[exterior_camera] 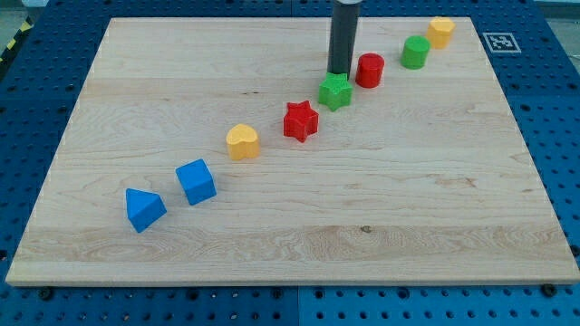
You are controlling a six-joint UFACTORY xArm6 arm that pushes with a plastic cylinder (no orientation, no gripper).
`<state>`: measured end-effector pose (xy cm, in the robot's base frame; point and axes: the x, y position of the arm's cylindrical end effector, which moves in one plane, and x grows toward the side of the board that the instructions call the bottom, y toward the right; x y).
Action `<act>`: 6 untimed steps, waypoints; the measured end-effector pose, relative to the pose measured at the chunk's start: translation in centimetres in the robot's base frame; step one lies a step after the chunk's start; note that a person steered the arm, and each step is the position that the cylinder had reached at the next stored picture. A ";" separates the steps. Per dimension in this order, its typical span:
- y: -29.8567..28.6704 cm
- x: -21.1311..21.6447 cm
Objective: Move your arm to the top right corner
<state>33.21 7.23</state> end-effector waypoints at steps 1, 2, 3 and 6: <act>-0.1 -0.2; -2.6 -0.3; -5.1 -1.6; -1.2 -14.0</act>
